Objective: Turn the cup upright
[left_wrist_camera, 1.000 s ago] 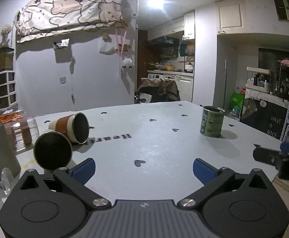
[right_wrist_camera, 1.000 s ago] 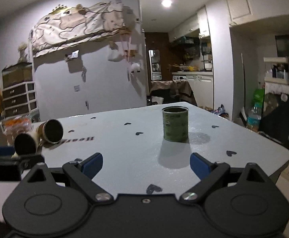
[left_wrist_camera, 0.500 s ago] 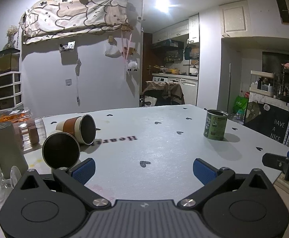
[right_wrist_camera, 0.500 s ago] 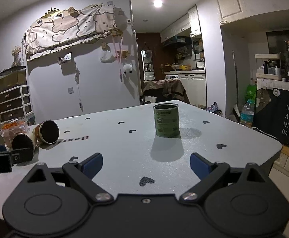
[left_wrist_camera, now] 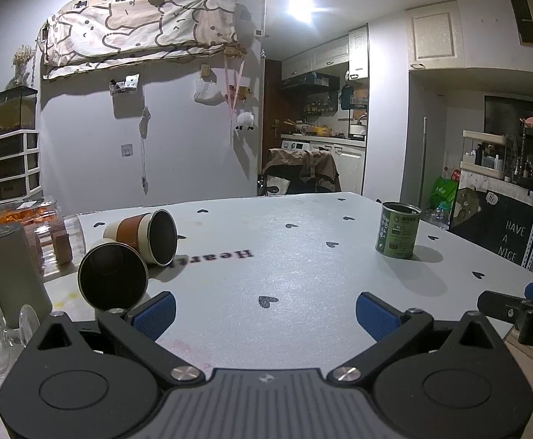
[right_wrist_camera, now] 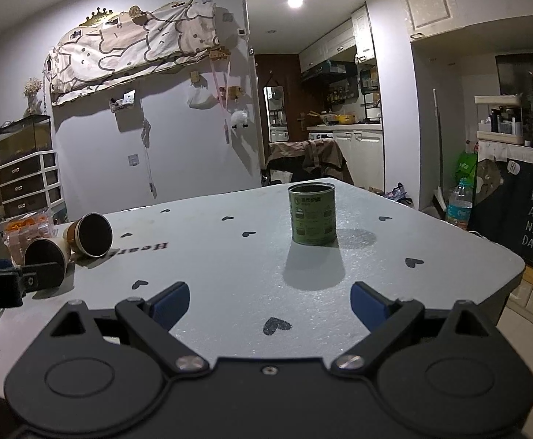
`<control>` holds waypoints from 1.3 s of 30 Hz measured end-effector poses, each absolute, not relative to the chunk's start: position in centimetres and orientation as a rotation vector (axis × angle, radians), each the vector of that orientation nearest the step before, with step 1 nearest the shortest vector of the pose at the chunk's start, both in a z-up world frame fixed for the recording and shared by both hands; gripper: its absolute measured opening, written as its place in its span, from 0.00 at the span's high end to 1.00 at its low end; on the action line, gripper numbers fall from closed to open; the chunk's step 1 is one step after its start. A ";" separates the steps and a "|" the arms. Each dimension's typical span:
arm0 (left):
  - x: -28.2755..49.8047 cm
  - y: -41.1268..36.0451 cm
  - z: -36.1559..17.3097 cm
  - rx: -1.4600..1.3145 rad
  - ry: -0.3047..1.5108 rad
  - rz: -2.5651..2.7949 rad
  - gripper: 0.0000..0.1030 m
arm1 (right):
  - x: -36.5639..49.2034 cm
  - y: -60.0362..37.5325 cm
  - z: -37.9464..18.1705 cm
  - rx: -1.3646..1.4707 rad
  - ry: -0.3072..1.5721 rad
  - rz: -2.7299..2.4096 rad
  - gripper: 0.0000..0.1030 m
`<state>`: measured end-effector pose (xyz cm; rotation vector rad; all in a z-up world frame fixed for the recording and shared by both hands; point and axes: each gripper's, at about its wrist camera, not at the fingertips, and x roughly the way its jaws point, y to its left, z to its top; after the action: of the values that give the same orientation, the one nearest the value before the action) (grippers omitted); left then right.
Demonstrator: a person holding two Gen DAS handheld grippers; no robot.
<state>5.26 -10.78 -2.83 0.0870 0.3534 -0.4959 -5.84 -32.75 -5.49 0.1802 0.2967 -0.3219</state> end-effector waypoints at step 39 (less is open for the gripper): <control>5.1 -10.8 -2.8 0.084 0.356 -0.497 0.00 | -5.7 -32.4 -5.5 0.184 0.301 -0.313 0.08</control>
<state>5.14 -10.76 -2.83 0.0841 0.3556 -0.4973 -5.74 -32.39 -5.54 0.1840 0.3014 -0.3133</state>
